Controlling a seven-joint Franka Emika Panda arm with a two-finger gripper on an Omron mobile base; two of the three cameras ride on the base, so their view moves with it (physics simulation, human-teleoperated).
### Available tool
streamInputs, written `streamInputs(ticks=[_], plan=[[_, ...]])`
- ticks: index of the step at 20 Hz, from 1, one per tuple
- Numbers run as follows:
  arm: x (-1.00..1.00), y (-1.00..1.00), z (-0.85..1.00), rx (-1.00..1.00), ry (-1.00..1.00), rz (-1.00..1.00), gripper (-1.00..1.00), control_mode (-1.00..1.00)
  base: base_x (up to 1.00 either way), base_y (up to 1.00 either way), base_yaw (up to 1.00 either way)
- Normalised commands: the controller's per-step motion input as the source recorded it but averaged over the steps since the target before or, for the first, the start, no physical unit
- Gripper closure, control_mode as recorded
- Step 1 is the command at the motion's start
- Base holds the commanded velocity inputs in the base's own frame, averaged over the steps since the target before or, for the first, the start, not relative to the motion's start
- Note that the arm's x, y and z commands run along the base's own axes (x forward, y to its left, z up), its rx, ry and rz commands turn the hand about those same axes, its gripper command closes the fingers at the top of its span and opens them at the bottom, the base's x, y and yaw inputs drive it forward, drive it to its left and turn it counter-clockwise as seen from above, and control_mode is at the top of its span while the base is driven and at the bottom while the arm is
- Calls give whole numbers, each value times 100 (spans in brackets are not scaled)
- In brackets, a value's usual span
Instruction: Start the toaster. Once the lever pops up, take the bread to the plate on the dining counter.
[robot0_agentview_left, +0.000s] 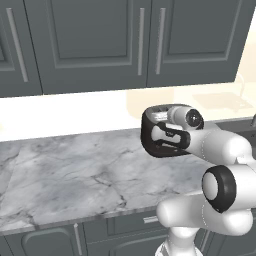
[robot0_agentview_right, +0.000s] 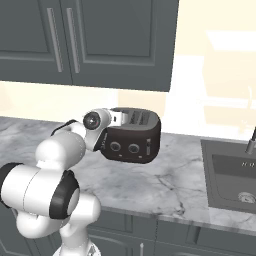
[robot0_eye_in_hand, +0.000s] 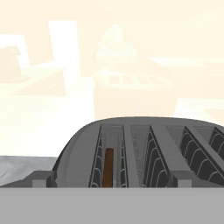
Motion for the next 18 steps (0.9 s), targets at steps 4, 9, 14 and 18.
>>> streamInputs(ticks=[4, 9, 14, 18], plan=[[0, 0, 0, 0, 0, 0, -100, -100, 0, 0, 0], [0, 0, 0, 0, 0, 0, -100, -100, 0, 0, 0], [0, 0, 0, 0, 0, 0, -100, -100, 0, 0, 0], [0, 0, 0, 0, 0, 0, -100, -100, 0, 0, 0]])
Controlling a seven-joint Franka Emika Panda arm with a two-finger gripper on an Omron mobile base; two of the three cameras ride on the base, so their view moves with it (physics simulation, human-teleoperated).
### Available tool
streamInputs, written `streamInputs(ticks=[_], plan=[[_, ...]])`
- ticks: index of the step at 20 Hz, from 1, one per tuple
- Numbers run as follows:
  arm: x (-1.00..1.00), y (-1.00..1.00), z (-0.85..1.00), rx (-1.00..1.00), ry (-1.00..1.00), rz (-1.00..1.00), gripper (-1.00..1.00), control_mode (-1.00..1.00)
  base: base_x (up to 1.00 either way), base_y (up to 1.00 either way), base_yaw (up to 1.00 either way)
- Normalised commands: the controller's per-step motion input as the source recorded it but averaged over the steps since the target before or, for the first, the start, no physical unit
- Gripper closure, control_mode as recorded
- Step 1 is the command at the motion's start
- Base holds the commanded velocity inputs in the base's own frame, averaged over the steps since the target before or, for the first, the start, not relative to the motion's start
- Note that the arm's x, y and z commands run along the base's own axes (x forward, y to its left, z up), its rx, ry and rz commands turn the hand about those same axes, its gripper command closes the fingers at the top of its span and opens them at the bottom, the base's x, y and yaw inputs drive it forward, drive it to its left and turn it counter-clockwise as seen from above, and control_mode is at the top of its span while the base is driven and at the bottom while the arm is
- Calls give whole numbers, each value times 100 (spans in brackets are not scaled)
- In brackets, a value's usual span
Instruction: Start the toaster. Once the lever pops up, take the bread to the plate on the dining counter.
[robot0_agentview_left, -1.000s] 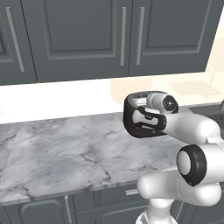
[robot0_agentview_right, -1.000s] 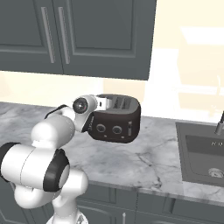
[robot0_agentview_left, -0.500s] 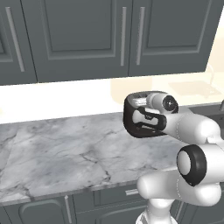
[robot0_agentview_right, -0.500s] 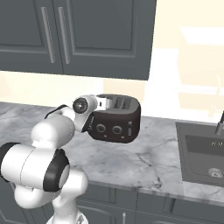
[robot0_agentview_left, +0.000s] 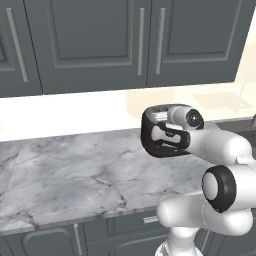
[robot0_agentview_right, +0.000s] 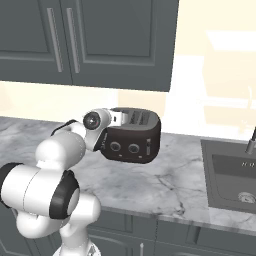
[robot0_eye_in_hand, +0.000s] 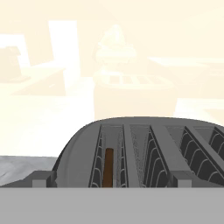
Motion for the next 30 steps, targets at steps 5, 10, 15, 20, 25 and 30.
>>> streamInputs(ticks=[5, 10, 15, 20, 25, 30], plan=[[0, 0, 0, 0, 0, 0, -100, -100, 0, 0, 0], [0, 0, 0, 0, 0, 0, -100, -100, 0, 0, 0], [0, 0, 0, 0, 0, 0, -100, -100, 0, 0, 0], [0, 0, 0, 0, 0, 0, -100, -100, 0, 0, 0], [0, 0, 0, 0, 0, 0, -100, -100, 0, 0, 0], [0, 0, 0, 0, 0, 0, -100, -100, 0, 0, 0]])
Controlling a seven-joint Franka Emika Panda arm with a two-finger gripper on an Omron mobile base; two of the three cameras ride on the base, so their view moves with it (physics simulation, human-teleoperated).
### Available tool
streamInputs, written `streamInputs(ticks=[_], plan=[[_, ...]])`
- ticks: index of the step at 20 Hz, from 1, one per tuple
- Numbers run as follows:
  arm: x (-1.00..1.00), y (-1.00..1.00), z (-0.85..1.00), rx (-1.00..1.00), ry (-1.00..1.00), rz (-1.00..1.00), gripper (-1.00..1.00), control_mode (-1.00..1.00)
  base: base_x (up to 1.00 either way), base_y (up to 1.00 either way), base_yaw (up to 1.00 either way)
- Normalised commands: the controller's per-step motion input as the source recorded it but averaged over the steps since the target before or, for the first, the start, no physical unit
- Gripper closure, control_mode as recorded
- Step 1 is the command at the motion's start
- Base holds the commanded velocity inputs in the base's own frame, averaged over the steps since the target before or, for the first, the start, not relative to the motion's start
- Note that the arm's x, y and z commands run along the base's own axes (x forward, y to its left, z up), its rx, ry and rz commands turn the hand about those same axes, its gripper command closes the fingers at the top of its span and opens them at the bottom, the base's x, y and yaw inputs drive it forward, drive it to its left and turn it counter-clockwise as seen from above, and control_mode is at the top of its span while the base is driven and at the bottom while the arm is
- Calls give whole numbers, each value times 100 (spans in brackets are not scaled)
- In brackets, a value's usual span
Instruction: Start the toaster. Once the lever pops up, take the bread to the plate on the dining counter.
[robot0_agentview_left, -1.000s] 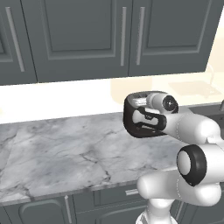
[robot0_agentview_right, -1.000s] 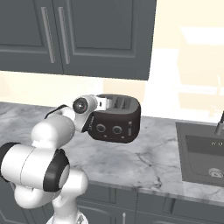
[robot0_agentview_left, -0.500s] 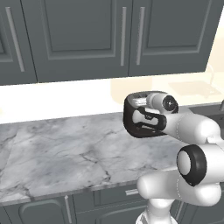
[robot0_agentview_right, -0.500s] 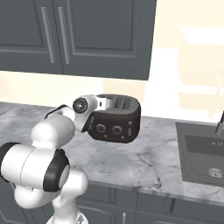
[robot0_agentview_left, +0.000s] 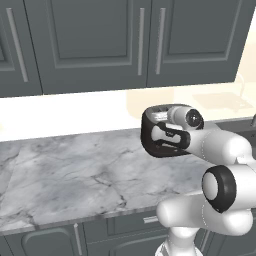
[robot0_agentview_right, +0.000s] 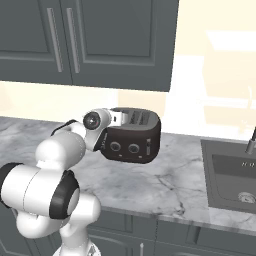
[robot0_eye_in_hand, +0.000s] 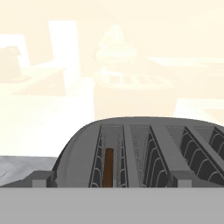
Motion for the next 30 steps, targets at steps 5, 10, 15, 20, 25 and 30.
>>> streamInputs(ticks=[5, 10, 15, 20, 25, 30], plan=[[0, 0, 0, 0, 0, 0, -100, -100, 0, 0, 0], [0, 0, 0, 0, 0, 0, -100, -100, 0, 0, 0], [0, 0, 0, 0, 0, 0, -100, -100, 0, 0, 0], [0, 0, 0, 0, 0, 0, -100, -100, 0, 0, 0], [0, 0, 0, 0, 0, 0, -100, -100, 0, 0, 0], [0, 0, 0, 0, 0, 0, -100, -100, 0, 0, 0]])
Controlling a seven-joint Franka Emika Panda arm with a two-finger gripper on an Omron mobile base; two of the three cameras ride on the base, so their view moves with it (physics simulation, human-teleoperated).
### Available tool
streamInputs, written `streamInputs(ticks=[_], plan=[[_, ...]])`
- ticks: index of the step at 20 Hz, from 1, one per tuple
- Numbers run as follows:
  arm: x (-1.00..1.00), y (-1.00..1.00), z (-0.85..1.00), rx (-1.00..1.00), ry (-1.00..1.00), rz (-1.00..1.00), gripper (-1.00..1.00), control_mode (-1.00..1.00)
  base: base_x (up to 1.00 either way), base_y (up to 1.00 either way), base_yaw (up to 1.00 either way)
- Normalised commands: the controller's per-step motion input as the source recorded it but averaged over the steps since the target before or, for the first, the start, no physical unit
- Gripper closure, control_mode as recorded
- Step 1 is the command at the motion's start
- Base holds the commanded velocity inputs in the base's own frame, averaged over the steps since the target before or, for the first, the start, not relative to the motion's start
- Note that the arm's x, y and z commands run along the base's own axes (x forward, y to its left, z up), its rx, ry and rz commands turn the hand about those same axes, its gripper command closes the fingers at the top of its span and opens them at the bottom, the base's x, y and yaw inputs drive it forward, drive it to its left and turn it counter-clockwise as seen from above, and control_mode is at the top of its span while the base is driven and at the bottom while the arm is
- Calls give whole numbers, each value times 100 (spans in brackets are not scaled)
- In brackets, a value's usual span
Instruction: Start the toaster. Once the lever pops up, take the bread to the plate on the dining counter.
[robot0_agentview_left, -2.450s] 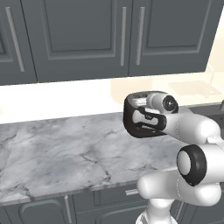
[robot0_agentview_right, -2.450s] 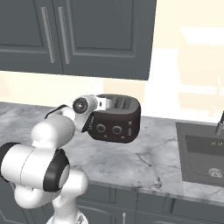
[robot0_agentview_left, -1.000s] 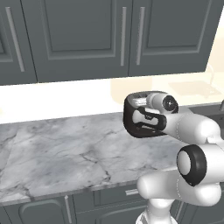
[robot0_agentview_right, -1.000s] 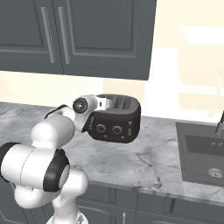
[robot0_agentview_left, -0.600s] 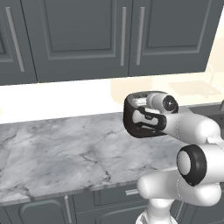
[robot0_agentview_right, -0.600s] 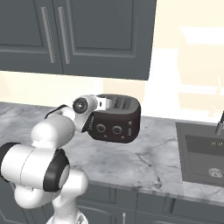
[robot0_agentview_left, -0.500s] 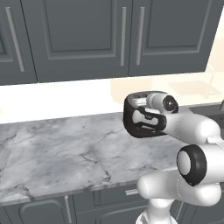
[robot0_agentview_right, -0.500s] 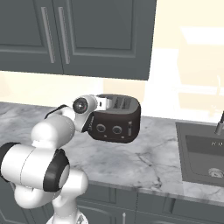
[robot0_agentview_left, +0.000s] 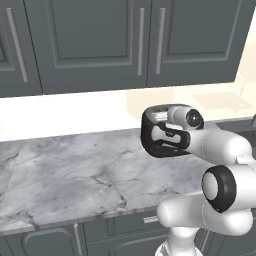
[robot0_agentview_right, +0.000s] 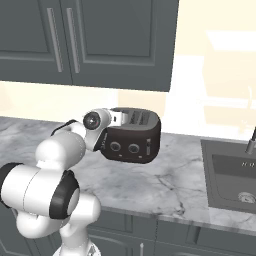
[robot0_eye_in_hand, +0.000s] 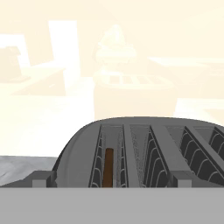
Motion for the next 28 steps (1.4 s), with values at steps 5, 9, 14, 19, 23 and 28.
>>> streamInputs(ticks=[5, 9, 14, 19, 23, 28], plan=[[0, 0, 0, 0, 0, 0, -100, -100, 0, 0, 0], [0, 0, 0, 0, 0, 0, -100, -100, 0, 0, 0], [0, 0, 0, 0, 0, 0, -100, -100, 0, 0, 0], [0, 0, 0, 0, 0, 0, -100, -100, 0, 0, 0], [0, 0, 0, 0, 0, 0, -100, -100, 0, 0, 0], [0, 0, 0, 0, 0, 0, -100, -100, 0, 0, 0]])
